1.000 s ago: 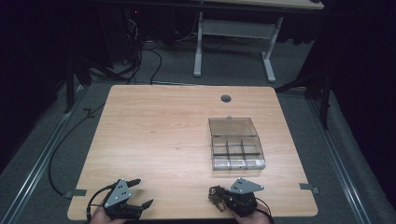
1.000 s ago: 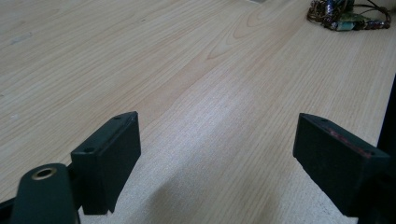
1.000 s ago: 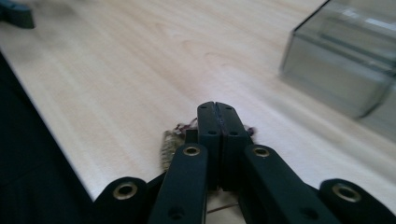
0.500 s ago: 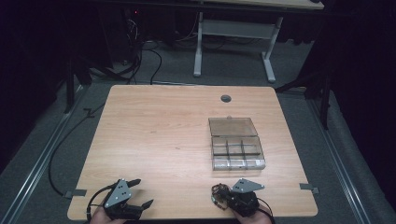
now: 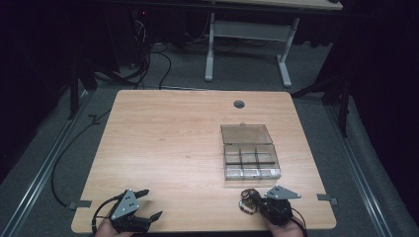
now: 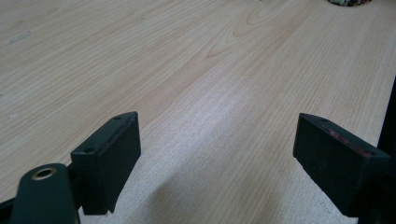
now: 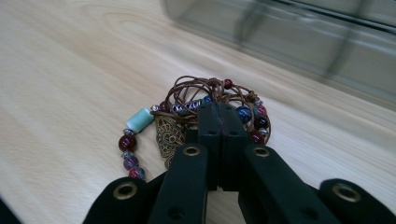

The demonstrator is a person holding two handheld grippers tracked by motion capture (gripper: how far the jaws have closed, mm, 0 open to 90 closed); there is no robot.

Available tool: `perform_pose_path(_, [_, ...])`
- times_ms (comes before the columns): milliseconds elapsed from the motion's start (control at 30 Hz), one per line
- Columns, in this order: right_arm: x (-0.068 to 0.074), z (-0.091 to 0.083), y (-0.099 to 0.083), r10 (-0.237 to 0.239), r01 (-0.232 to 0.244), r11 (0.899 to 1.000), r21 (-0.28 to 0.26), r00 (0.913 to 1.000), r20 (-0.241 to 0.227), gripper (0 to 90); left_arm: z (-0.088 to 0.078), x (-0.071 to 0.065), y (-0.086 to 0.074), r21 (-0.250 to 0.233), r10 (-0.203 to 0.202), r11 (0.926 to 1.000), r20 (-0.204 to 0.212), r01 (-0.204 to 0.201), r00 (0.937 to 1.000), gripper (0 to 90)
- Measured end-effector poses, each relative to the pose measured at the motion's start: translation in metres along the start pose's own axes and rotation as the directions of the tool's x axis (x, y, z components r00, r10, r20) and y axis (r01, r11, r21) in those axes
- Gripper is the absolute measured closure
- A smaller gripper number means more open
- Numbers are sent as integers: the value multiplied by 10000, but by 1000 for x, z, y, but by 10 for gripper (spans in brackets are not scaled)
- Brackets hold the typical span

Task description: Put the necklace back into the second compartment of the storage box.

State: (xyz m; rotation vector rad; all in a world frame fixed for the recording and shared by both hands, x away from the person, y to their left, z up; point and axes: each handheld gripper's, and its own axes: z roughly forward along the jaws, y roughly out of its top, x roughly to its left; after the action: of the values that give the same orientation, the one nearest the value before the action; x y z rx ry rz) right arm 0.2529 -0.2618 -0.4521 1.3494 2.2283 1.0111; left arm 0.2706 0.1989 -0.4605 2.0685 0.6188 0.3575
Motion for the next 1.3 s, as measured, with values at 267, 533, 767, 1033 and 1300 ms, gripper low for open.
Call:
perform_pose_path(267, [-10,-6,-6,469,-464,9988,-154,9984,305,900,1,0,0,94,19,10000,0,-19,10000,155])
perform_pose_path(533, [2,-7,-1,136,-134,9992,-386,9999,57,860,1,0,0,100,23,9999,3,-23,10000,155])
perform_pose_path(767, [21,-10,2,-312,261,9972,-704,9968,-736,817,1,0,0,108,31,9999,-8,-31,10000,155])
perform_pose_path(1033, [27,4,-3,-701,708,9975,43,9926,-988,812,1,0,1,133,14,9999,5,-14,10000,155])
perform_pose_path(1300, [25,-9,4,-614,568,9968,-570,9948,-816,815,1,0,0,113,22,9999,4,-22,10000,155])
